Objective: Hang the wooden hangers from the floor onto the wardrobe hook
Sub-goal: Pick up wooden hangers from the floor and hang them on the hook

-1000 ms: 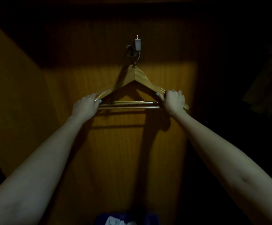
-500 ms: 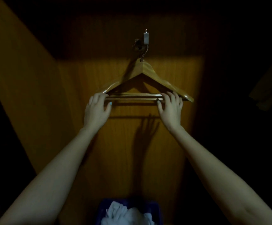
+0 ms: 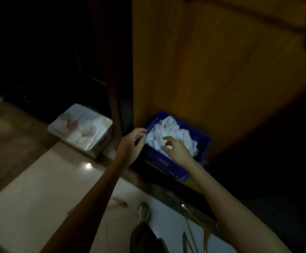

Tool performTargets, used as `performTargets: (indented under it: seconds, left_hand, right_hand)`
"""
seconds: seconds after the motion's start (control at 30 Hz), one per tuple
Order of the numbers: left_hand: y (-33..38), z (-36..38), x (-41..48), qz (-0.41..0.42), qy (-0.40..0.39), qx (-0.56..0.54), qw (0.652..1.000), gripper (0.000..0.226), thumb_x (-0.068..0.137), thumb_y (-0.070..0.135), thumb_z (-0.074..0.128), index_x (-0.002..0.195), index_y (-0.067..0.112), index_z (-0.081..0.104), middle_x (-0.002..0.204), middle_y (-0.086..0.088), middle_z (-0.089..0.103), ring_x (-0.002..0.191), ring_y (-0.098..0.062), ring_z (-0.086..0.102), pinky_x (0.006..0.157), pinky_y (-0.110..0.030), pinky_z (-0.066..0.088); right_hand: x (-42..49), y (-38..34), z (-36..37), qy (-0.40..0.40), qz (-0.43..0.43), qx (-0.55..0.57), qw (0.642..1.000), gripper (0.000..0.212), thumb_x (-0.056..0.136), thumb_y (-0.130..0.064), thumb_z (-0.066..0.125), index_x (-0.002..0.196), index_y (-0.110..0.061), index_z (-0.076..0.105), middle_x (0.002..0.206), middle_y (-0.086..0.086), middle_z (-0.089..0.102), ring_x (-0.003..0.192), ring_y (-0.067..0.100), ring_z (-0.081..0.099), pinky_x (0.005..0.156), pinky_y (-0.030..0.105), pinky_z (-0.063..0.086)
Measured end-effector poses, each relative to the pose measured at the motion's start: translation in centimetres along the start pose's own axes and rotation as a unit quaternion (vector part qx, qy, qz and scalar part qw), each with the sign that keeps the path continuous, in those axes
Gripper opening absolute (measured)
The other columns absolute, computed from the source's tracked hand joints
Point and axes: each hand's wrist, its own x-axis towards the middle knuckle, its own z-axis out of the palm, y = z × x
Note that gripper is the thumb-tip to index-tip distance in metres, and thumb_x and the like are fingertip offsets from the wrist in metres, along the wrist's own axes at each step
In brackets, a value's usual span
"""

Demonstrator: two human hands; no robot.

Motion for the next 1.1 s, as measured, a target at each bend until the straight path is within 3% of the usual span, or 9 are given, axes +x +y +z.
performTargets:
  seconds: [0.17,0.27,0.37,0.6,0.73,0.83,0.93,1.0,1.1]
  left_hand:
    - [-15.8,1.1,-12.0,-0.193,0.033,0.021,0.980,0.020,0.092,0.015,0.056,0.110,0.014,0.065,0.108,0.002,0.067,0.097,-0.013,0.063,0.085,-0.024,0.048]
    - [-25.6,2.9,-17.4,-0.251,0.034,0.053,0.966,0.020,0.092,0.018,0.056,0.110,0.017,0.064,0.105,0.005,0.064,0.095,-0.011,0.061,0.083,-0.028,0.050]
    - [-35.8,5.5,-20.9,-0.314,0.017,0.094,0.945,0.024,0.093,0.024,0.054,0.116,0.020,0.060,0.109,0.002,0.064,0.099,-0.013,0.061,0.084,-0.026,0.048]
    - [-62.9,10.6,-24.4,-0.349,-0.014,0.158,0.924,0.030,0.093,0.029,0.053,0.120,0.017,0.058,0.114,-0.002,0.063,0.109,-0.019,0.055,0.093,-0.037,0.047]
    - [-75.2,14.3,-25.9,-0.356,-0.062,0.183,0.914,0.033,0.092,0.035,0.055,0.119,0.016,0.061,0.112,-0.003,0.066,0.109,-0.021,0.056,0.092,-0.036,0.046]
    - [-80.5,16.2,-26.8,-0.377,-0.139,0.235,0.885,0.037,0.090,0.044,0.054,0.118,0.020,0.062,0.113,-0.001,0.063,0.114,-0.024,0.050,0.094,-0.040,0.042]
    - [-82.2,16.5,-26.8,-0.345,-0.212,0.361,0.840,0.032,0.091,0.049,0.049,0.112,0.026,0.060,0.114,0.001,0.062,0.114,-0.024,0.046,0.096,-0.043,0.036]
    - [-81.5,16.2,-26.6,-0.340,-0.186,0.365,0.847,0.032,0.091,0.051,0.048,0.109,0.027,0.060,0.111,0.002,0.063,0.112,-0.023,0.048,0.094,-0.042,0.035]
    - [-77.8,14.5,-26.1,-0.349,-0.155,0.327,0.864,0.035,0.088,0.056,0.050,0.104,0.026,0.062,0.105,0.003,0.065,0.110,-0.022,0.051,0.095,-0.044,0.036]
  right_hand:
    - [0.3,5.7,17.0,-0.147,0.041,-0.051,0.987,0.035,0.090,-0.021,0.060,0.123,-0.010,0.059,0.113,0.017,0.068,0.107,0.031,0.063,0.090,0.033,0.049]
    - [2.0,9.8,26.6,-0.209,0.051,-0.072,0.974,0.036,0.092,-0.023,0.057,0.126,-0.010,0.058,0.123,0.014,0.063,0.113,0.030,0.059,0.086,0.026,0.044]
    - [5.3,14.6,36.1,-0.235,0.056,-0.090,0.966,0.039,0.093,-0.021,0.056,0.131,-0.010,0.053,0.129,0.014,0.057,0.117,0.028,0.055,0.095,0.031,0.044]
    - [16.3,27.0,58.7,-0.250,0.022,-0.156,0.955,0.042,0.094,-0.024,0.051,0.134,-0.010,0.050,0.130,0.013,0.056,0.116,0.029,0.055,0.093,0.037,0.047]
    - [19.7,34.0,69.2,-0.285,-0.027,-0.191,0.939,0.045,0.090,-0.042,0.053,0.125,-0.014,0.053,0.123,0.010,0.058,0.112,0.030,0.056,0.090,0.041,0.049]
    - [20.7,37.9,73.4,-0.287,-0.093,-0.235,0.924,0.036,0.085,-0.047,0.055,0.109,-0.020,0.050,0.104,0.003,0.054,0.095,0.021,0.056,0.079,0.038,0.052]
    - [20.3,39.3,74.2,-0.236,-0.145,-0.263,0.924,0.043,0.093,-0.044,0.047,0.123,-0.014,0.049,0.110,0.006,0.055,0.093,0.020,0.057,0.077,0.032,0.052]
    - [20.0,38.8,73.6,-0.203,-0.145,-0.261,0.932,0.046,0.097,-0.039,0.040,0.129,-0.007,0.048,0.112,0.011,0.056,0.088,0.022,0.060,0.072,0.029,0.051]
    - [19.4,35.9,70.2,-0.214,-0.114,-0.224,0.944,0.034,0.098,-0.030,0.044,0.115,-0.003,0.055,0.105,0.014,0.058,0.085,0.026,0.060,0.070,0.032,0.049]
